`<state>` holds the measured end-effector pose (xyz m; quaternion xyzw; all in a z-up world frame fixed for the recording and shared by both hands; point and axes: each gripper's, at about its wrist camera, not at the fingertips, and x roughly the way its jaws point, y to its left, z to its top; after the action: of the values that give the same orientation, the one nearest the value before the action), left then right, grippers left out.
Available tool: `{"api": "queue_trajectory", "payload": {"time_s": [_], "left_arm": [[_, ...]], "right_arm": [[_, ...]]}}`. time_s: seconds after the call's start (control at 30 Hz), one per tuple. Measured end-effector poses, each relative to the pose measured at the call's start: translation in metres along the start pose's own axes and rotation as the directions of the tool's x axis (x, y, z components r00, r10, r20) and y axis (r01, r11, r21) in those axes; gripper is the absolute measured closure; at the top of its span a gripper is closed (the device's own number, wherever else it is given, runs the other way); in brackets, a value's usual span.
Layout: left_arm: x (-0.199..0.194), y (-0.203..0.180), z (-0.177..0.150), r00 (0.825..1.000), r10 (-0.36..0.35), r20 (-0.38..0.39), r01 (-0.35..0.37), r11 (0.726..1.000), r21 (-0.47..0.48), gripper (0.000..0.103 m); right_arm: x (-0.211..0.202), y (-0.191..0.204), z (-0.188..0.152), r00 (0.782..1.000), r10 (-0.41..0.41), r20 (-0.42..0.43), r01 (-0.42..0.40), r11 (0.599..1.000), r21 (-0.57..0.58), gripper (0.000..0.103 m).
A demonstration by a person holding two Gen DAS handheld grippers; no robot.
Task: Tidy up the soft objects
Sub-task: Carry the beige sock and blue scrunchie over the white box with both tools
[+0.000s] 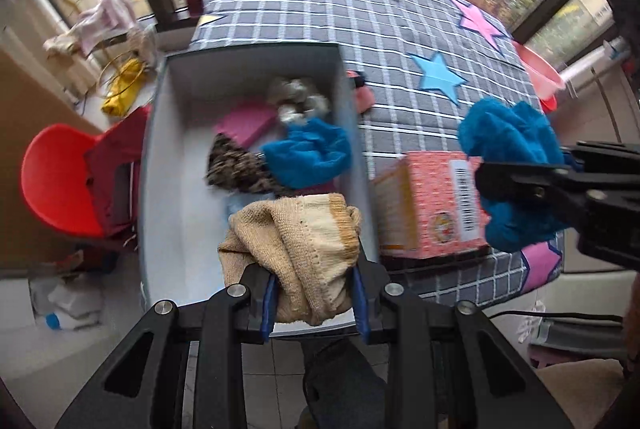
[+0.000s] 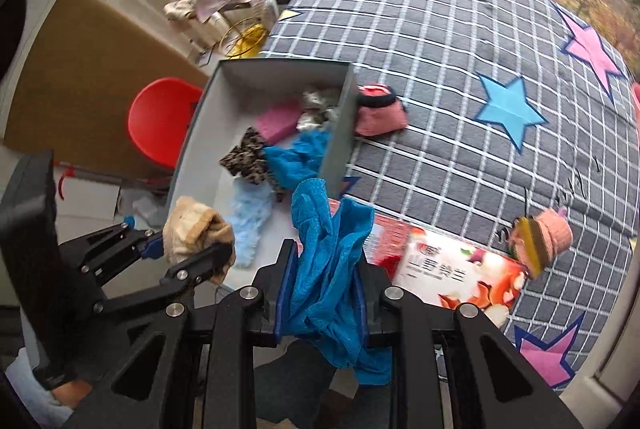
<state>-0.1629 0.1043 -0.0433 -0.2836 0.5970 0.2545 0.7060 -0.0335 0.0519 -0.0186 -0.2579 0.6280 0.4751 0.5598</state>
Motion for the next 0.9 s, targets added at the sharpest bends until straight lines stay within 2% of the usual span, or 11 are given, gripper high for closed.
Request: {"api": "queue_trajectory", "payload": {"time_s": [0.4, 0.43, 0.9], "left_arm": [[0.000, 0.058, -0.024, 0.999, 0.038, -0.011, -0.039, 0.991, -0.130, 0.070], [0.000, 0.060, -0.025, 0.999, 0.040, 0.009, -0.038, 0.989, -0.140, 0.070], [0.008, 0.079, -0.029, 1.000, 0.015, -0.015, -0.017, 0.983, -0.184, 0.070]], "right_arm": [[0.026, 0.060, 0.013, 0.998, 0.004, -0.060, -0.011, 0.991, -0.131, 0.076], [0.028, 0.063, 0.013, 0.998, 0.003, -0.065, -0.012, 0.991, -0.137, 0.076], [0.056, 0.086, 0.022, 0.993, 0.003, -0.120, -0.021, 0.989, -0.146, 0.076]]}}
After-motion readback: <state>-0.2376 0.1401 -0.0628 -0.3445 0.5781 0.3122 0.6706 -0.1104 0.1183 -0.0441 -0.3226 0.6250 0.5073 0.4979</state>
